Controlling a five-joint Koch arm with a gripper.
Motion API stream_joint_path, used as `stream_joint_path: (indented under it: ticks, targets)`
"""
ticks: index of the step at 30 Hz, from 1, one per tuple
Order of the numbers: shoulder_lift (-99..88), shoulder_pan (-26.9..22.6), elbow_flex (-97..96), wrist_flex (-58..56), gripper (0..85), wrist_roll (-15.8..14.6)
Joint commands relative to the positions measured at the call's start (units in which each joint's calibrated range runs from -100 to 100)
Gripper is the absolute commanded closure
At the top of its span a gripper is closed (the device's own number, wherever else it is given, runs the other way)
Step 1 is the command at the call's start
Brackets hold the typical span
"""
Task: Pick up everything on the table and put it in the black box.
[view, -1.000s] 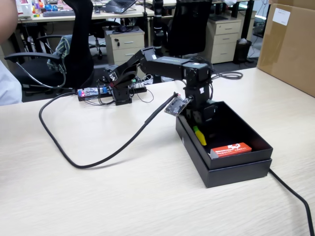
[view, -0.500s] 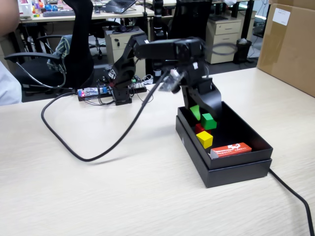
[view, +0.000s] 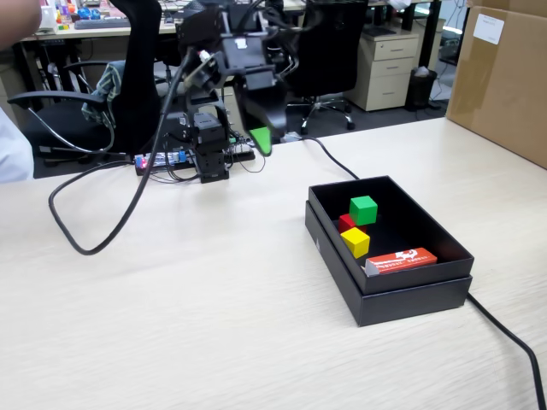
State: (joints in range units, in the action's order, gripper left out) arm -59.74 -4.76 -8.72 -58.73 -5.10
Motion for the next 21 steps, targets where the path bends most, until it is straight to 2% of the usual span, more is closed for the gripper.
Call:
stream_joint_path:
  ticks: [1,4,13,21]
  targets:
    - [-11.6,1.3,-5.4,8.7,36.2,0.0]
    - [-21.8,2.0,-18.8,15.6,35.9,0.0]
    - [-38.4,2.3,-37.2,22.1,33.8,2.3]
    - [-39.8,4.4,-47.8,31.0,33.3,4.6]
